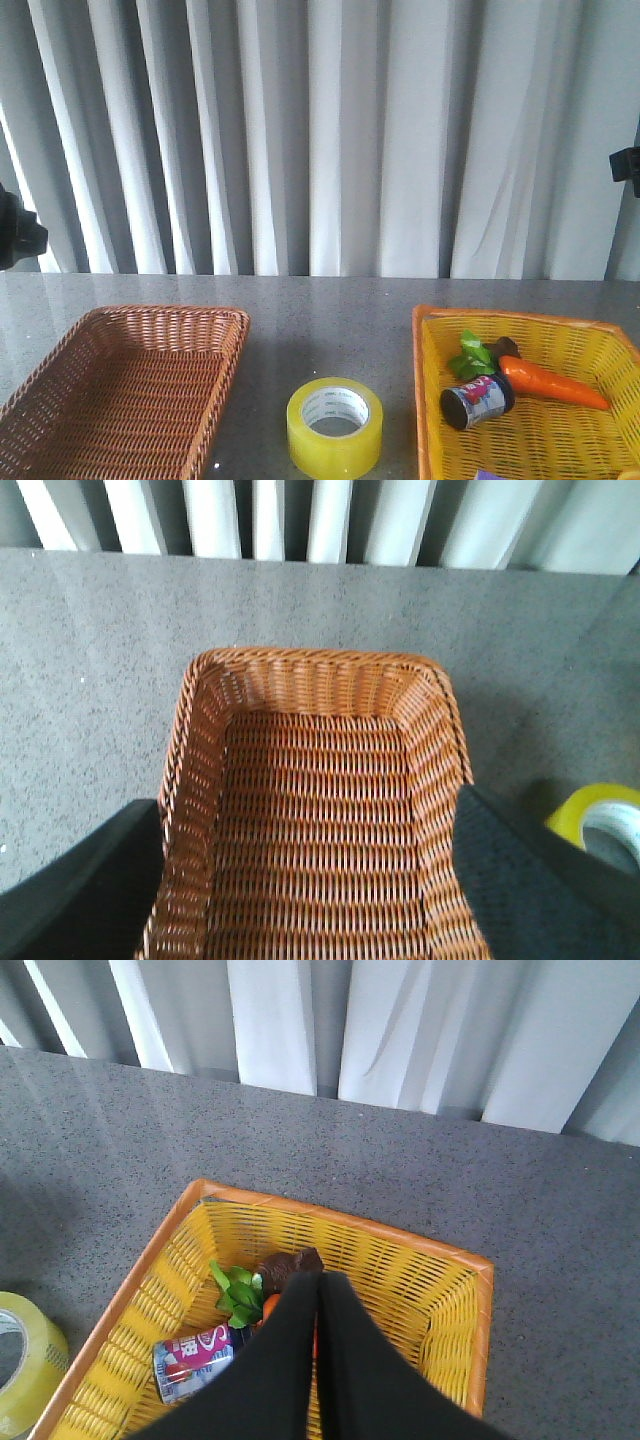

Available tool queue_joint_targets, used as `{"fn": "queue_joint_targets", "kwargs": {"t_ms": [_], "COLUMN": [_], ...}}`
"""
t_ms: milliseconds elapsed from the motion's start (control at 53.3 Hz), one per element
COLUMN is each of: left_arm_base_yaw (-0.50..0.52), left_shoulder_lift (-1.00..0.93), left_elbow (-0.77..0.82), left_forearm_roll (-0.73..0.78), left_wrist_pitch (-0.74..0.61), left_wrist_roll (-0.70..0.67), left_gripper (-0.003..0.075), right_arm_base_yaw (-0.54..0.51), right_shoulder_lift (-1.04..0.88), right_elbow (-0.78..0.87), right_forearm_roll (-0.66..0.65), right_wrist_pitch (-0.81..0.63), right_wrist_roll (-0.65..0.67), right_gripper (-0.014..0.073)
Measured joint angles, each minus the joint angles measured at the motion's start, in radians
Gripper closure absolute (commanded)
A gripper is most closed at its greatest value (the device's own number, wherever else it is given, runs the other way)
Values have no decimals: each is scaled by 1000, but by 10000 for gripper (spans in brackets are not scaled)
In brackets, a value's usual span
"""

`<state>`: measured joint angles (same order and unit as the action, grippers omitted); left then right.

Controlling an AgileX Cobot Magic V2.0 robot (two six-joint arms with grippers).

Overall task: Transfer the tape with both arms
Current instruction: 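Reach the left gripper to the tape roll and grasp its rim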

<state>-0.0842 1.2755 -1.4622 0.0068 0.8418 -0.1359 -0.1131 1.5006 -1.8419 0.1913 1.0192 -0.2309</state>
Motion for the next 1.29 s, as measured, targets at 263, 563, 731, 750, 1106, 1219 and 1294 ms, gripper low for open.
{"fn": "queue_joint_targets", "kwargs": {"t_ms": [263, 563, 731, 750, 1106, 1219, 1294], "left_arm_base_yaw": [0, -102, -212, -225, -373, -388, -390], "left_shoulder_lift": [1, 133, 264, 279, 524, 581, 615], "left_elbow": [0, -34, -80, -88, -248, -275, -288], "left_forearm_roll": [-161, -392, -402, -402, -309, -264, -235], "left_wrist_pitch": [-104, -146, -141, -141, -140, -125, -102], "left_wrist_roll": [13, 277, 308, 309, 261, 189, 155], "left_gripper": [144, 144, 144, 144, 144, 144, 144], "right_arm_base_yaw": [0, 0, 0, 0, 0, 0, 0], "right_shoulder_lift": [0, 0, 0, 0, 0, 0, 0], "right_elbow": [0, 0, 0, 0, 0, 0, 0], "right_forearm_roll": [0, 0, 0, 0, 0, 0, 0], "right_wrist_pitch": [0, 1, 1, 1, 1, 1, 2], "right_wrist_roll": [0, 0, 0, 0, 0, 0, 0], "right_gripper": [603, 603, 603, 603, 603, 603, 603]}}
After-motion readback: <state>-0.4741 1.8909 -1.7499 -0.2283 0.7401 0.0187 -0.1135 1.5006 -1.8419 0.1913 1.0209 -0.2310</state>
